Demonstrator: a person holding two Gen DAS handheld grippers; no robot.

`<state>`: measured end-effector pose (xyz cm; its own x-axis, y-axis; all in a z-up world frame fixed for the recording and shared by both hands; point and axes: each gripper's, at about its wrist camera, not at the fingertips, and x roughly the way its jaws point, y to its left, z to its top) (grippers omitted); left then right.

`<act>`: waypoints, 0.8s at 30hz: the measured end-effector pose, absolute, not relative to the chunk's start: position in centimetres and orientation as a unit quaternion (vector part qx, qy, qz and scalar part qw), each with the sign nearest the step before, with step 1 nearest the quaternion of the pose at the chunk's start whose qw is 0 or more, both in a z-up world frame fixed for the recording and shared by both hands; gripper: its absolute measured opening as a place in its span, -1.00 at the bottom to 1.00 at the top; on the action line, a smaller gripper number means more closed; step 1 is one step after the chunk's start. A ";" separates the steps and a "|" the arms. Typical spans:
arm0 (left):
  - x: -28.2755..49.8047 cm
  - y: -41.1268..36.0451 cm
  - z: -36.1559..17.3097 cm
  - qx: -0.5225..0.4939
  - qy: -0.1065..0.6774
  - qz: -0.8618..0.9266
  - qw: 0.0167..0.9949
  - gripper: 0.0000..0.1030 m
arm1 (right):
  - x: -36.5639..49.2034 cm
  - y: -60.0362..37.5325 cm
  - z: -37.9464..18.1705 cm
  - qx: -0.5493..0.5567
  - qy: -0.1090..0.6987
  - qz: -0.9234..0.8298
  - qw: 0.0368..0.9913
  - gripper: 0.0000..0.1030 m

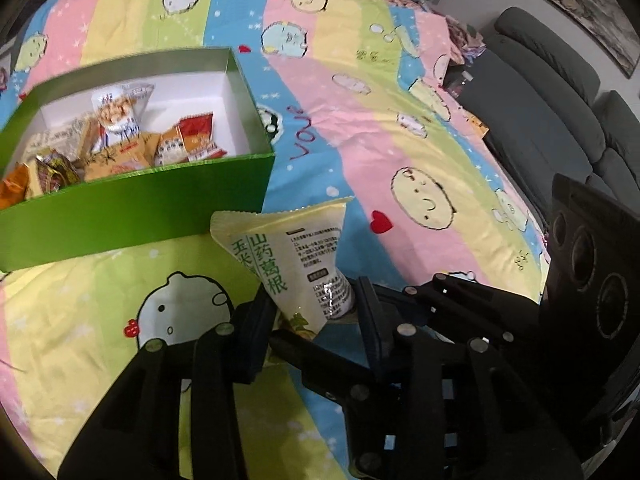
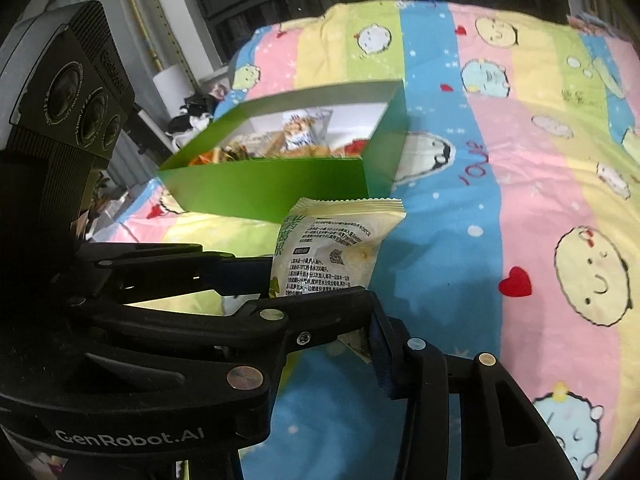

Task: Organize snacks
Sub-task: 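Lift the white bag and carry it over the green box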

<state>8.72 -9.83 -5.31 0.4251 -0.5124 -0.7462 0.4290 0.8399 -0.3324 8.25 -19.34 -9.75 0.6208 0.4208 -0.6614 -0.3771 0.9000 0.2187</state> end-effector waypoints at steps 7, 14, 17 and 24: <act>7.4 -8.9 -2.4 -0.045 0.419 -0.277 0.864 -0.27 | 6.7 -18.3 -6.8 0.010 0.336 0.227 0.914 -0.11; 7.3 -6.9 0.1 -0.051 0.383 -0.269 0.882 -0.27 | 6.7 -16.8 -4.1 -0.013 0.303 0.237 0.923 -0.11; 7.7 -6.2 1.0 -0.051 0.371 -0.264 0.889 -0.27 | 7.4 -16.1 -3.3 -0.021 0.292 0.242 0.925 -0.11; 10.2 -4.4 2.8 -0.048 0.348 -0.257 0.900 -0.27 | 9.7 -14.5 -1.3 -0.037 0.270 0.251 0.929 -0.11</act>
